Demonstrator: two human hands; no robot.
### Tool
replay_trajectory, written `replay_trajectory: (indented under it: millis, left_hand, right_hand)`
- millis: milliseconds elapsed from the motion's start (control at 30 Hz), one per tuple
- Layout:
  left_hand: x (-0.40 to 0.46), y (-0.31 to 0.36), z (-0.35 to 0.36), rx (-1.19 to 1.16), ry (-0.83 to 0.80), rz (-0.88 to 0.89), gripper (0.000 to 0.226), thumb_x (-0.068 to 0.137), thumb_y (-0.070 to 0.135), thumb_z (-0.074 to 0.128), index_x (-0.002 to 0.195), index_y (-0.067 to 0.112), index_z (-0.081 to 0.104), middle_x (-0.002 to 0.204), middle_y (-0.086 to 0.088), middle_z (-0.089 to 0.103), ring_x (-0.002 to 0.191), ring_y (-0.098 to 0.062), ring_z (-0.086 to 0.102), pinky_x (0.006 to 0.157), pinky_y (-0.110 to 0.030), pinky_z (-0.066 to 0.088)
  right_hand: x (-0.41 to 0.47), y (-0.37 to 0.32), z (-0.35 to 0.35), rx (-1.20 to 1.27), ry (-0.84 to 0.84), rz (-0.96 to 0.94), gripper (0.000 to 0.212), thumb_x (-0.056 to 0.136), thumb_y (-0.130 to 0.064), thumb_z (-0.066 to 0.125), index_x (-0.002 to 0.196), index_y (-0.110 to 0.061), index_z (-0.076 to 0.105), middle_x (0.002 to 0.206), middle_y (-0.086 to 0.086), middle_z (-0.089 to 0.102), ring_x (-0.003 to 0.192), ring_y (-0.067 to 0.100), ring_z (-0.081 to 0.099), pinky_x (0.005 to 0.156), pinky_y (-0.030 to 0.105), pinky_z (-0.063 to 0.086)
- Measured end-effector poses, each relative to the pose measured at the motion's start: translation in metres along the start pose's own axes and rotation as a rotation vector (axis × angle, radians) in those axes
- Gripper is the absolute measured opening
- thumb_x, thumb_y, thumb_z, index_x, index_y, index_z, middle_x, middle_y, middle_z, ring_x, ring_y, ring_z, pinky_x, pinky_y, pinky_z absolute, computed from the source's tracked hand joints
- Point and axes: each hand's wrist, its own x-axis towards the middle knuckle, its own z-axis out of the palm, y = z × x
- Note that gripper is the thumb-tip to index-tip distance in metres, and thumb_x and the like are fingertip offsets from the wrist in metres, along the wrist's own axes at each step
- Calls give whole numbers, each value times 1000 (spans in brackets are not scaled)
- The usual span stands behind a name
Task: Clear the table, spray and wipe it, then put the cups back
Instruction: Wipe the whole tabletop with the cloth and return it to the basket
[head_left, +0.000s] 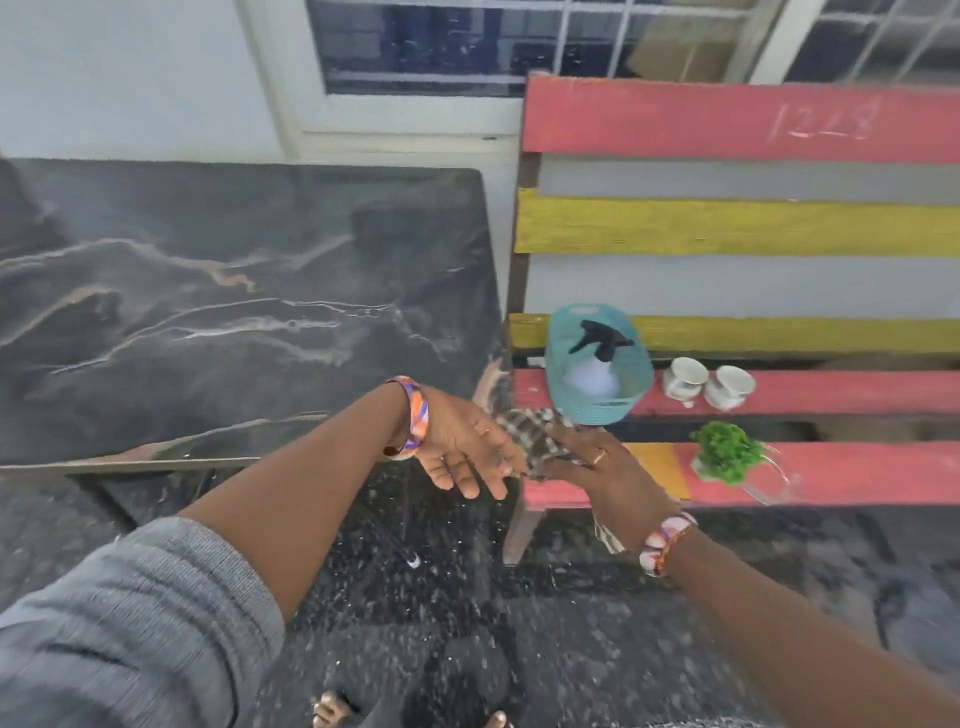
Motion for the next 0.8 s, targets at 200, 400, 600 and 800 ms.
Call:
replay_trajectory:
  millis: [200, 400, 600, 800]
  left_hand:
    - [32, 67, 30, -221, 82, 63, 44, 95, 38, 39, 109, 0, 56, 110, -21, 60, 79, -22, 66, 66, -32, 59]
    - [75, 113, 28, -675, 209, 262, 48, 84, 58, 44, 93, 13, 58, 89, -4, 62, 76, -17, 61, 63, -27, 51]
    - [113, 137, -18, -803, 207, 456, 10, 89, 12, 53, 82, 10, 60, 59, 2, 73, 54, -10, 69, 57, -23, 57]
    - [129, 172, -88, -415, 379, 494, 73, 72, 38, 74, 131, 9, 44, 138, -9, 50, 126, -28, 49, 99, -45, 45]
  right_hand:
    - [-3, 18, -39, 398, 415, 607, 46, 80, -11, 33, 117, -10, 61, 122, 24, 56, 107, 29, 59, 94, 12, 41]
    - [30, 19, -59, 685, 516, 636, 54, 78, -20, 62, 126, -36, 44, 132, -1, 50, 122, 11, 48, 104, 27, 42]
    - [64, 66, -49, 1404, 621, 1194, 69, 68, -15, 81, 126, -17, 43, 122, 3, 53, 101, 16, 59, 89, 38, 50]
    - [104, 139, -47, 1563, 213, 1232, 42, 67, -22, 77, 103, -5, 65, 102, 8, 69, 98, 26, 61, 80, 39, 45]
